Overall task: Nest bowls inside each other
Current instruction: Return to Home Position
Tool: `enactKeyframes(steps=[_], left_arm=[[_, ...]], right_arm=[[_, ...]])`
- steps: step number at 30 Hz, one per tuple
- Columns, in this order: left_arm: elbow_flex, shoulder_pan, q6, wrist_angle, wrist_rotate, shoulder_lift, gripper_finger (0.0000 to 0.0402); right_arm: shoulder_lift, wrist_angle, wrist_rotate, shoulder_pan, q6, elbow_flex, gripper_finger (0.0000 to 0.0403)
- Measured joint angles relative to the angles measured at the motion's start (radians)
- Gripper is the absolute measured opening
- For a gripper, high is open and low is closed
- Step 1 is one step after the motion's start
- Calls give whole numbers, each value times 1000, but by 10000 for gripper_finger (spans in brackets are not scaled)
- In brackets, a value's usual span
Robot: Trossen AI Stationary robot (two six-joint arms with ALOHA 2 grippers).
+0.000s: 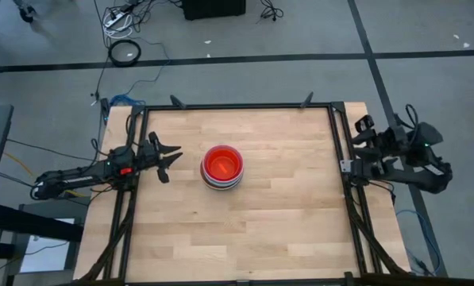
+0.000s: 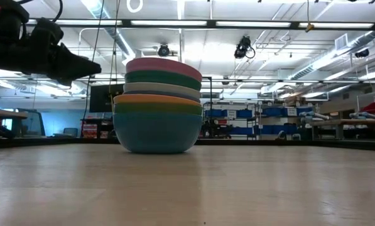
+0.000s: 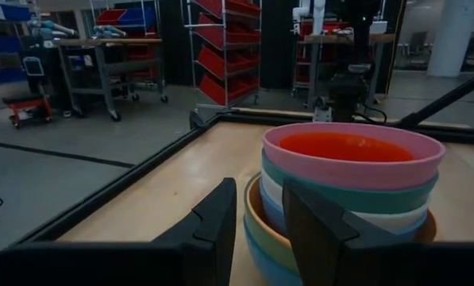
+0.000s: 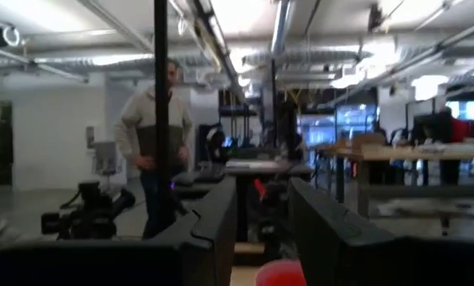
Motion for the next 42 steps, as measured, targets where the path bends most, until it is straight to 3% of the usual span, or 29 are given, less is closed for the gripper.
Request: enactKeyframes(steps=[4, 11, 16, 24, 29, 42], left_arm=[[0, 0, -3, 11, -2, 0, 113], [0, 0, 13, 26, -3, 0, 113], [0, 0, 19, 37, -17, 0, 113], [0, 0, -33, 194, 45, -1, 113], [0, 0, -42, 155, 55, -1, 113], [0, 0, -3, 19, 48, 0, 113]], right_arm=[[17, -2, -9, 0, -1, -19, 107], [-4, -42, -115, 1, -25, -36, 107], [-2, -78, -16, 0, -54, -60, 106], [0, 207, -2, 0, -47, -326, 106], [0, 380, -12, 0, -30, -493, 107], [-1, 321, 15, 0, -96, -544, 106]])
